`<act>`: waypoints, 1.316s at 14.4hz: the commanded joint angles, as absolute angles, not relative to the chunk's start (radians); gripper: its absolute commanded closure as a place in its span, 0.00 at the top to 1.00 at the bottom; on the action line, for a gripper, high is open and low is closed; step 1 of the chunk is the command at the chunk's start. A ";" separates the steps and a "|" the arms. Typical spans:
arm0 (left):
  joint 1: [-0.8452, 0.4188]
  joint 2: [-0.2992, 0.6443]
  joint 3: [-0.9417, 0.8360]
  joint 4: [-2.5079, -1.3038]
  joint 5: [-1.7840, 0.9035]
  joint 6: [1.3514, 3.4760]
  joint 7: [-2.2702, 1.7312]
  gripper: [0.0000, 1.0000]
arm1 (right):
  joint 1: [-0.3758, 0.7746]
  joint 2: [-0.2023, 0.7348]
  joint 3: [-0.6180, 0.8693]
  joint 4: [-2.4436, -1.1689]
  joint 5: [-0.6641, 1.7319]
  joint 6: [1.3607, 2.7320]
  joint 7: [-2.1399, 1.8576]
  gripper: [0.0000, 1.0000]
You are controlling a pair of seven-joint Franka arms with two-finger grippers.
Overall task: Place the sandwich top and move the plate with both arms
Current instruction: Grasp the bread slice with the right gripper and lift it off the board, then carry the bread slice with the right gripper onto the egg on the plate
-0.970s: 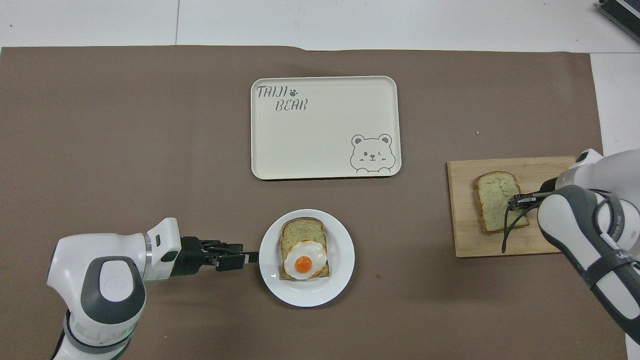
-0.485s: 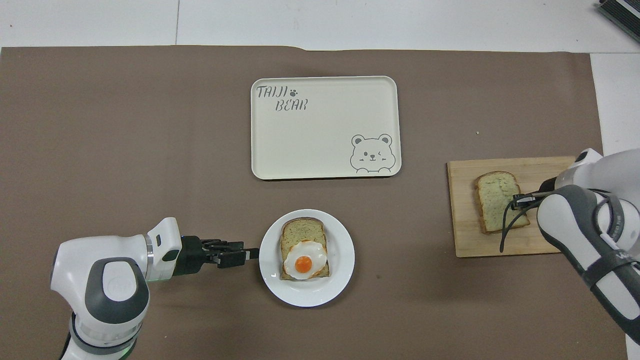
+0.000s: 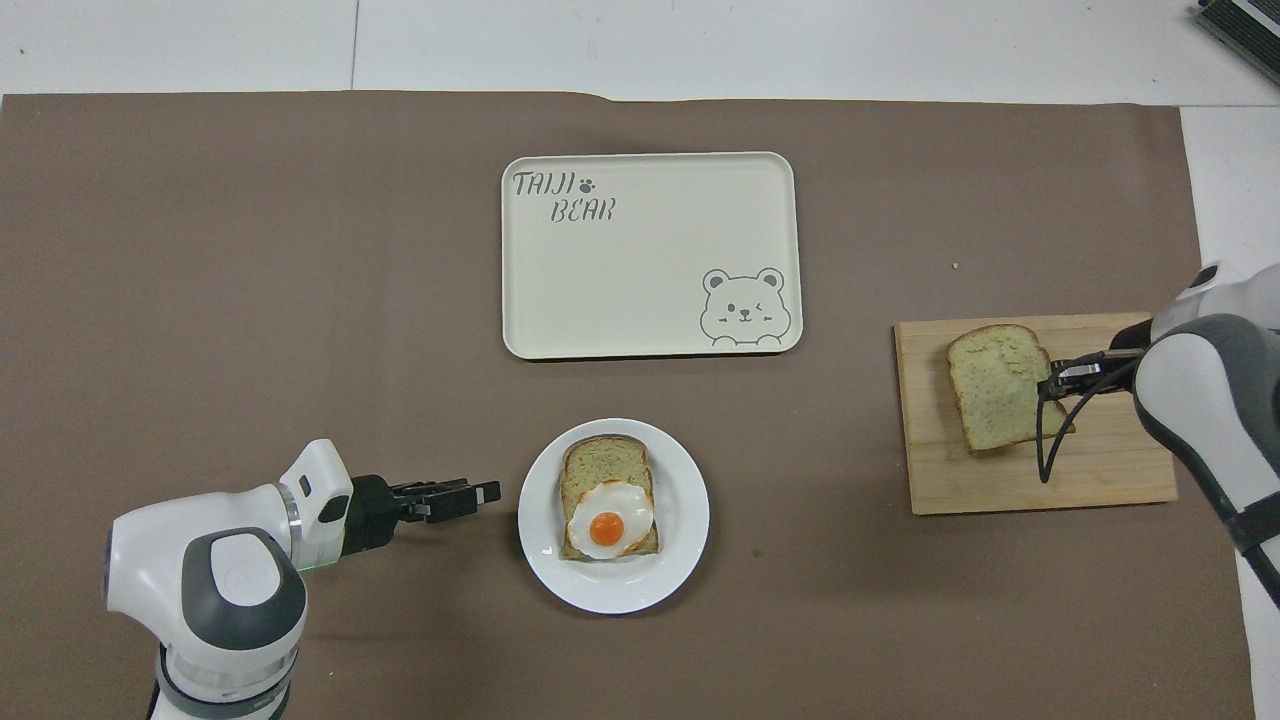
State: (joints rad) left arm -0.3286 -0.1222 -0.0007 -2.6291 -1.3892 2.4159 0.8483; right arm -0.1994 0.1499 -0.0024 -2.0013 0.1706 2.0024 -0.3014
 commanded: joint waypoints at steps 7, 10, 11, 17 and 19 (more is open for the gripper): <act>-0.348 -0.143 0.009 -2.649 -1.413 2.401 0.831 0.71 | -0.187 0.124 0.031 -1.918 0.447 1.812 -0.344 0.00; -0.345 -0.146 0.011 -2.649 -1.413 2.381 0.831 0.71 | -0.108 0.115 0.031 -1.933 0.538 1.813 -0.327 0.00; -0.344 -0.143 0.011 -2.648 -1.413 2.382 0.831 0.71 | -0.083 0.112 0.031 -1.937 0.576 1.813 -0.316 0.00; -0.311 -0.140 0.012 -2.645 -1.413 2.382 0.828 0.71 | 0.138 0.046 0.031 -2.075 0.718 1.972 -0.203 0.00; -0.310 -0.140 0.012 -2.645 -1.413 2.384 0.828 0.71 | 0.213 0.049 0.031 -2.112 0.771 2.044 -0.201 0.00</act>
